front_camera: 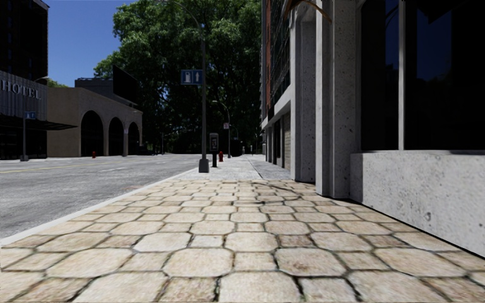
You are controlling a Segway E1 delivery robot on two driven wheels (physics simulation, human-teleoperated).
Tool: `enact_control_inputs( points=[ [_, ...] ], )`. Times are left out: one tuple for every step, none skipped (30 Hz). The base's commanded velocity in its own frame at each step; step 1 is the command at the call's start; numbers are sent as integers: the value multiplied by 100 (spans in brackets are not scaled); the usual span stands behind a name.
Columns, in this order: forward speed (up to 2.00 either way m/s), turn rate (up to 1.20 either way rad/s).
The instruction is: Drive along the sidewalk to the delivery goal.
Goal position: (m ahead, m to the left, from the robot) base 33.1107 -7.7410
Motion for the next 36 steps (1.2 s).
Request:
enact_control_inputs(
  points=[
    [200,0],
    [200,0],
    [200,0],
    [200,0],
    [200,0],
    [200,0],
    [200,0],
    [200,0],
    [200,0],
    [200,0],
    [200,0],
    [200,0],
    [200,0],
    [200,0],
    [200,0],
    [200,0],
    [200,0],
    [200,0],
    [200,0],
    [200,0],
    [200,0],
    [200,0],
    [200,0],
    [200,0],
    [200,0],
    [200,0],
    [200,0],
    [200,0],
    [200,0],
    [200,0],
    [200,0],
    [200,0],
    [200,0],
    [200,0],
    [200,0],
    [200,0]
  ],
)
